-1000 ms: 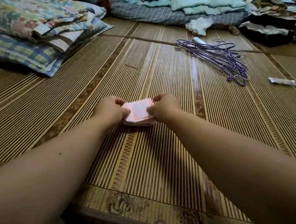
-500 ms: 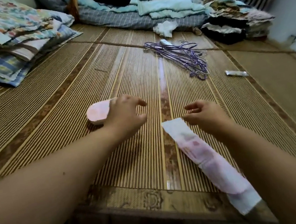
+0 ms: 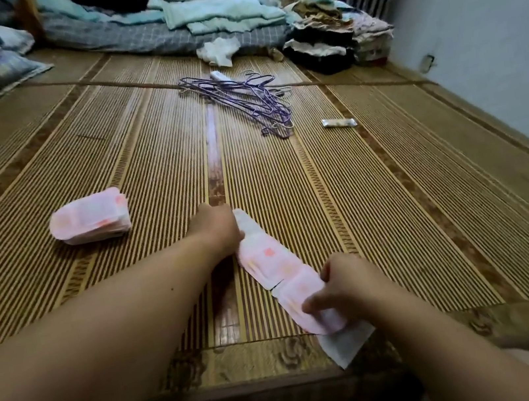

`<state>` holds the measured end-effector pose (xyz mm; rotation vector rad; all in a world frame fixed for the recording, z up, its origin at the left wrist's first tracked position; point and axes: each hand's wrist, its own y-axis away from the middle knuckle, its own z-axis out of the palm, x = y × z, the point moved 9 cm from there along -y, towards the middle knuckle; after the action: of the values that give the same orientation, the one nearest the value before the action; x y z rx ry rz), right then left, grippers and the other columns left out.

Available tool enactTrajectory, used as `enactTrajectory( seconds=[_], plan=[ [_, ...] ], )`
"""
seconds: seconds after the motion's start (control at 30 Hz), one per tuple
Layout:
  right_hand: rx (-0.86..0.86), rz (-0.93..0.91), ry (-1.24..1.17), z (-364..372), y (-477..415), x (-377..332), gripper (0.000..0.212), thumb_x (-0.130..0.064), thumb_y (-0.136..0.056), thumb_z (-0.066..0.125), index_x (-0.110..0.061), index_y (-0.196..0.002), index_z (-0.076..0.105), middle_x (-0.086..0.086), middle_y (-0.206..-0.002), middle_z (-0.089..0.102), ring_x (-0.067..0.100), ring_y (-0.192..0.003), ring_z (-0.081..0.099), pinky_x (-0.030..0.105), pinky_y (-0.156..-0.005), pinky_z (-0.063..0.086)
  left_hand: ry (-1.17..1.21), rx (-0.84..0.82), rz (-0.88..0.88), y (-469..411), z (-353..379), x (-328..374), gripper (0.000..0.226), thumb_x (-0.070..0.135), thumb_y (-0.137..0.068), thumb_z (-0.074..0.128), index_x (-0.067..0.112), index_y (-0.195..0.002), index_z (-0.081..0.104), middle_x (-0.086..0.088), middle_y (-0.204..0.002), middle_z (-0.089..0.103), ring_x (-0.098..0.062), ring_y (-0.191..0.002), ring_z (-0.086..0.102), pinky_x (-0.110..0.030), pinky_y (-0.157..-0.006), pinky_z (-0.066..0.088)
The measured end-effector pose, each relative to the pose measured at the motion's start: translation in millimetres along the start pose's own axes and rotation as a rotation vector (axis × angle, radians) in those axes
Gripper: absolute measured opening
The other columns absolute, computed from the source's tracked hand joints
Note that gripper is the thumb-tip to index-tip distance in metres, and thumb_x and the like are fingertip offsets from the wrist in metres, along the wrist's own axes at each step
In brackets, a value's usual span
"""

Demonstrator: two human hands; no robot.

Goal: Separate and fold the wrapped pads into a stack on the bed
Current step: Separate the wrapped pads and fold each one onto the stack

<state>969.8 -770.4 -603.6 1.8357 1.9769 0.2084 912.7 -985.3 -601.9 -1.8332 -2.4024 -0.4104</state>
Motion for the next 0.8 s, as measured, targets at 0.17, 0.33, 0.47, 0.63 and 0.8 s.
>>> enactTrajectory(
  seconds=[0.17, 0.33, 0.47, 0.63, 0.8],
  plan=[
    [-0.064, 0.016, -0.048, 4, -4, 0, 0.043, -0.048, -0.063, 0.08, -0.012, -0.083, 0.067, 0.004, -0.078, 0.071, 0.017, -0.073, 0.068, 0.034, -0.072, 0.058, -0.076, -0.193, 0.046, -5, -1, 6, 0.035, 0.028, -0.086, 0.064, 0.005, -0.113, 0.061, -0.009, -0.106, 0.064, -0.023, -0.093, 0.06, -0.031, -0.076, 0.047],
    [-0.028, -0.103, -0.166, -3, -6, -13, 0.026, -0.036, -0.069, 0.079, -0.022, -0.074, 0.057, -0.001, -0.074, 0.064, 0.014, -0.068, 0.062, 0.029, -0.059, 0.052, 0.183, -0.14, 0.104, -5, -13, 7, 0.025, 0.024, -0.091, 0.056, 0.01, -0.11, 0.059, -0.01, -0.104, 0.062, -0.023, -0.091, 0.059, -0.033, -0.074, 0.049],
    [0.127, -0.213, -0.292, -28, -13, -34, 0.018, -0.021, -0.082, 0.067, -0.027, -0.075, 0.053, -0.004, -0.078, 0.06, 0.01, -0.069, 0.059, 0.021, -0.055, 0.043, 0.625, -0.034, 0.147, -1, -46, -14, 0.018, 0.024, -0.095, 0.048, 0.013, -0.107, 0.056, -0.006, -0.098, 0.059, -0.02, -0.088, 0.058, -0.033, -0.071, 0.048],
    [0.579, -0.448, -0.181, -73, 0, -68, 0.022, -0.012, -0.086, 0.06, -0.021, -0.069, 0.049, -0.005, -0.072, 0.053, 0.014, -0.062, 0.05, 0.026, -0.052, 0.041, 0.727, 0.179, 0.231, 10, -104, -57, 0.006, 0.017, -0.089, 0.059, 0.022, -0.09, 0.056, -0.001, -0.091, 0.06, -0.015, -0.079, 0.059, -0.022, -0.06, 0.043],
    [0.703, -0.645, 0.09, -47, 17, -86, 0.006, -0.005, -0.082, 0.063, -0.008, -0.078, 0.062, 0.009, -0.079, 0.058, 0.023, -0.069, 0.051, 0.037, -0.052, 0.049, 0.403, 0.105, 0.283, 41, -90, -89, 0.028, 0.008, -0.081, 0.067, 0.035, -0.086, 0.063, 0.01, -0.088, 0.059, -0.006, -0.079, 0.058, -0.017, -0.058, 0.048]
  ],
)
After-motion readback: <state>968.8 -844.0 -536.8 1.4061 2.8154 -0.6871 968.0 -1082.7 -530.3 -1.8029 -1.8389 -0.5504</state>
